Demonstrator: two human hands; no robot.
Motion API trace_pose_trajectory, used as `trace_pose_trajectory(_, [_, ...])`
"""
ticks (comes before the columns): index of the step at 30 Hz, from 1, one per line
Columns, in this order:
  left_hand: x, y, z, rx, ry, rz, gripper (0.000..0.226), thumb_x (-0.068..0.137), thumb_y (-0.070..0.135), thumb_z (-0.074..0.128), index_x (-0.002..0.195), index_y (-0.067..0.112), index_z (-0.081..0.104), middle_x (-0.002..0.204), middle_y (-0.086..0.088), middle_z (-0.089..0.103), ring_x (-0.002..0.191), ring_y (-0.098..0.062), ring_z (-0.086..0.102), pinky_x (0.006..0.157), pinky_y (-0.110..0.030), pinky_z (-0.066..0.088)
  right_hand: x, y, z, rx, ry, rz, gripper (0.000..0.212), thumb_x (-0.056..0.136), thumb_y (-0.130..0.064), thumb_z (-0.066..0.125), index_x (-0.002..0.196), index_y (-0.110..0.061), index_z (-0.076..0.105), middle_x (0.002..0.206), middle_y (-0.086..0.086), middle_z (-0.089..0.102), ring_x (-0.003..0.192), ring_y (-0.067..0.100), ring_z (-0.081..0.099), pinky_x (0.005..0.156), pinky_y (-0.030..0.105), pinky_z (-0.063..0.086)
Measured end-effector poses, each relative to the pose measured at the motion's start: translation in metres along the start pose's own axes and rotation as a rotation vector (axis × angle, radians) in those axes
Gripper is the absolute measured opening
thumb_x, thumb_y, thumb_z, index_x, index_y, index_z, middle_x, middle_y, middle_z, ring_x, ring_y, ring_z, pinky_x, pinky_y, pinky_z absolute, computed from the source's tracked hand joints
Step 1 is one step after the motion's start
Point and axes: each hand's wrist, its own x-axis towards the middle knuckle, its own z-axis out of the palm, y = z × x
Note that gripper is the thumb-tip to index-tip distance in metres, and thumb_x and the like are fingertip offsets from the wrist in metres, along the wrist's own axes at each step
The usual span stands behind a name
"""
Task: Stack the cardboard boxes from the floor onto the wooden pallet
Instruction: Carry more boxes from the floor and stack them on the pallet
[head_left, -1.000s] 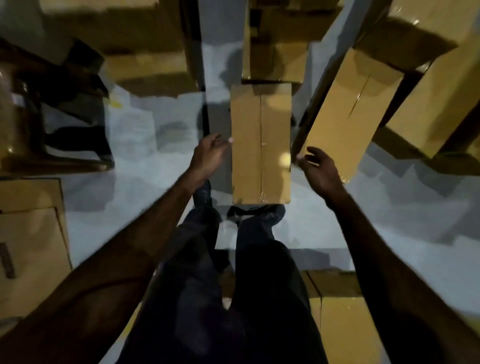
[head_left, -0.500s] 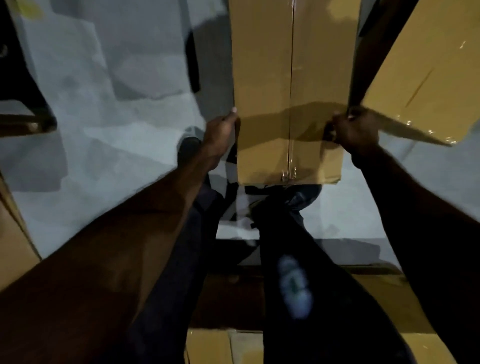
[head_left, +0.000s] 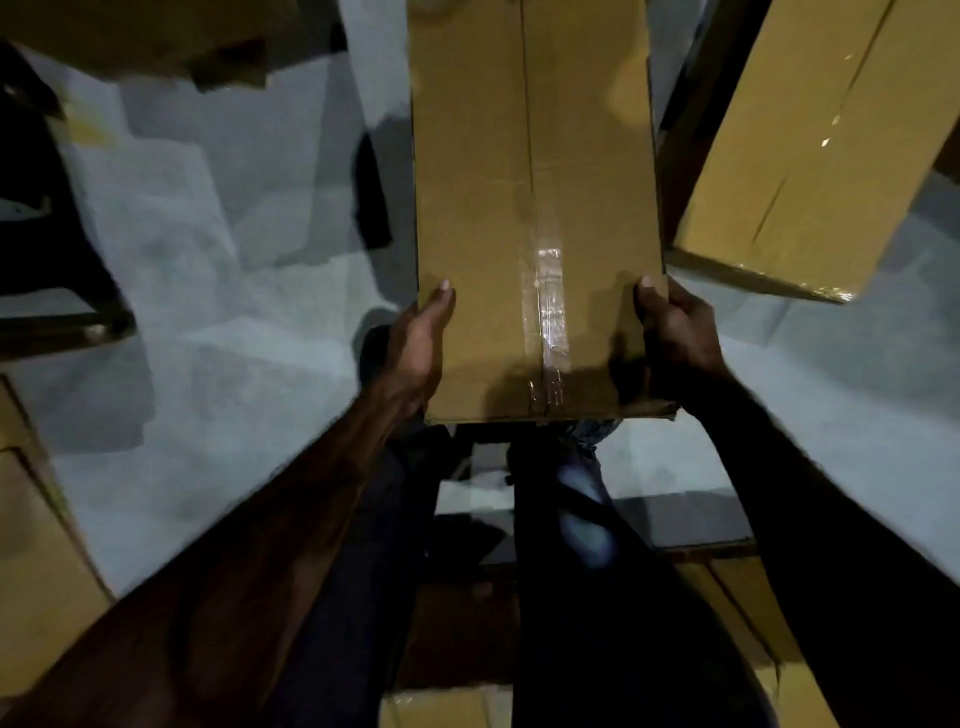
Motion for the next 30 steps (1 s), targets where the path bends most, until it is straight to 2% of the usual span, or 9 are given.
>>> trace_pose_trajectory(3, [-0.083, 0.054, -0.021, 0.068, -0.051, -0.015, 0.057, 0.093, 0.052, 0.074, 0.136, 0.015, 0.068, 0.130, 0.001, 0.073, 0.120, -0.013, 0.070, 0.110, -0.037, 0.052, -0.075, -0.043, -0.010, 0.066, -0.055, -0.008, 0.012, 0.103, -0.042, 0.065, 0.108, -0.037, 0.075, 0.099, -0.020, 0.078, 0.096, 0.007, 0.073, 0.082, 0.031, 0.060])
trace_pose_trajectory(7, [-0.197, 0.127, -0.043, 0.088, -0.144, -0.068, 0.053, 0.096, 0.037, 0.072, 0.141, 0.010, 0.062, 0.130, -0.010, 0.074, 0.119, -0.033, 0.071, 0.103, -0.047, 0.056, -0.167, -0.104, -0.028, 0.122, -0.131, 0.017, 0.039, 0.099, -0.038, 0.071, 0.136, -0.023, 0.068, 0.112, -0.010, 0.077, 0.098, 0.009, 0.075, 0.079, 0.023, 0.061])
trace_pose_trajectory(10, [-0.271, 0.172, -0.056, 0.129, -0.193, -0.025, 0.045, 0.099, 0.026, 0.067, 0.140, 0.010, 0.061, 0.128, -0.010, 0.074, 0.117, -0.032, 0.072, 0.098, -0.045, 0.059, -0.231, -0.139, -0.043, 0.188, -0.155, 0.031, 0.039, 0.097, -0.036, 0.074, 0.134, -0.026, 0.069, 0.119, -0.002, 0.078, 0.106, 0.020, 0.076, 0.094, 0.039, 0.060])
trace_pose_trajectory(12, [-0.311, 0.198, -0.065, 0.148, -0.240, 0.023, 0.046, 0.098, 0.025, 0.068, 0.141, 0.011, 0.060, 0.130, -0.008, 0.074, 0.118, -0.030, 0.071, 0.101, -0.044, 0.057, -0.273, -0.158, -0.053, 0.222, -0.166, 0.016, 0.038, 0.097, -0.035, 0.074, 0.133, -0.025, 0.069, 0.119, -0.001, 0.078, 0.107, 0.023, 0.076, 0.096, 0.042, 0.059])
trace_pose_trajectory(16, [-0.378, 0.250, -0.068, 0.173, -0.286, 0.112, 0.059, 0.090, 0.029, 0.074, 0.145, 0.013, 0.058, 0.130, -0.009, 0.074, 0.118, -0.033, 0.070, 0.095, -0.043, 0.059, -0.344, -0.196, -0.073, 0.289, -0.125, -0.072, 0.038, 0.098, -0.027, 0.072, 0.135, -0.021, 0.069, 0.119, -0.001, 0.078, 0.110, 0.023, 0.075, 0.094, 0.038, 0.060])
trace_pose_trajectory(23, [-0.464, 0.320, -0.033, 0.264, -0.407, 0.200, 0.037, 0.101, 0.026, 0.061, 0.134, 0.008, 0.063, 0.104, -0.008, 0.078, 0.087, -0.022, 0.076, 0.073, -0.032, 0.061, -0.427, -0.248, -0.117, 0.395, -0.028, -0.210, 0.043, 0.097, -0.031, 0.071, 0.139, -0.027, 0.064, 0.126, -0.001, 0.076, 0.112, 0.025, 0.074, 0.097, 0.043, 0.057])
trace_pose_trajectory(25, [-0.480, 0.333, -0.019, 0.286, -0.447, 0.233, 0.035, 0.101, 0.025, 0.062, 0.132, 0.010, 0.062, 0.105, -0.010, 0.076, 0.091, -0.026, 0.074, 0.079, -0.036, 0.062, -0.448, -0.254, -0.133, 0.411, 0.021, -0.245, 0.043, 0.097, -0.032, 0.071, 0.139, -0.025, 0.064, 0.125, 0.000, 0.076, 0.111, 0.025, 0.074, 0.095, 0.042, 0.057])
trace_pose_trajectory(28, [-0.502, 0.349, 0.009, 0.323, -0.510, 0.310, 0.041, 0.097, 0.026, 0.068, 0.133, 0.008, 0.062, 0.118, -0.016, 0.073, 0.105, -0.033, 0.070, 0.101, -0.047, 0.056, -0.477, -0.257, -0.155, 0.491, 0.097, -0.268, 0.047, 0.096, -0.031, 0.072, 0.140, -0.021, 0.063, 0.125, 0.004, 0.076, 0.110, 0.025, 0.074, 0.091, 0.038, 0.056])
trace_pose_trajectory(30, [-0.514, 0.358, 0.034, 0.367, -0.538, 0.340, 0.048, 0.093, 0.027, 0.071, 0.135, 0.005, 0.064, 0.122, -0.019, 0.073, 0.103, -0.033, 0.071, 0.095, -0.045, 0.058, -0.491, -0.254, -0.171, 0.559, 0.144, -0.299, 0.051, 0.094, -0.030, 0.072, 0.143, -0.022, 0.059, 0.128, 0.004, 0.074, 0.113, 0.025, 0.073, 0.094, 0.040, 0.057])
